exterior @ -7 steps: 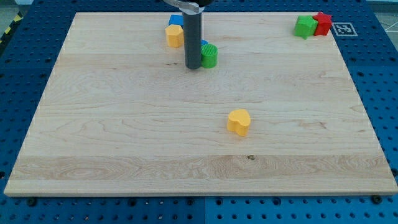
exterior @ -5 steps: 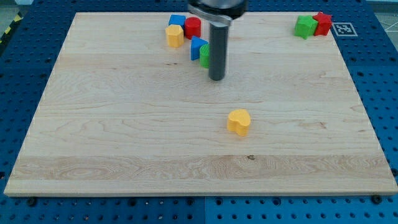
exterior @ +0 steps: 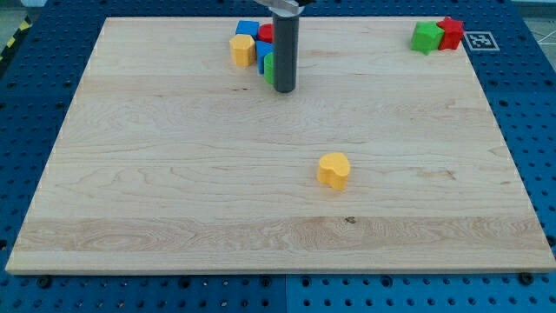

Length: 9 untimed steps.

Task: Slide the green circle along with blue triangle to the group of blocks

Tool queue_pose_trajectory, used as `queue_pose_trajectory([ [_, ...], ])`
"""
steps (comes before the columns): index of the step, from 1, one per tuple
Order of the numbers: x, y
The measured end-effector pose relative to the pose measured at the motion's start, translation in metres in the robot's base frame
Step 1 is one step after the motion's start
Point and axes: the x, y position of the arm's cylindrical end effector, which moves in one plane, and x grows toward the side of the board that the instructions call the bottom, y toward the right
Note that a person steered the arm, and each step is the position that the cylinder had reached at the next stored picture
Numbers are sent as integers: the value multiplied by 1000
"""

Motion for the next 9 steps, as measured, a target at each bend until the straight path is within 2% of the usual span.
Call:
queue_pose_trajectory([
  [3,4,-18],
  [5,15,16],
  [7,-17,4],
  [9,-27,-10],
])
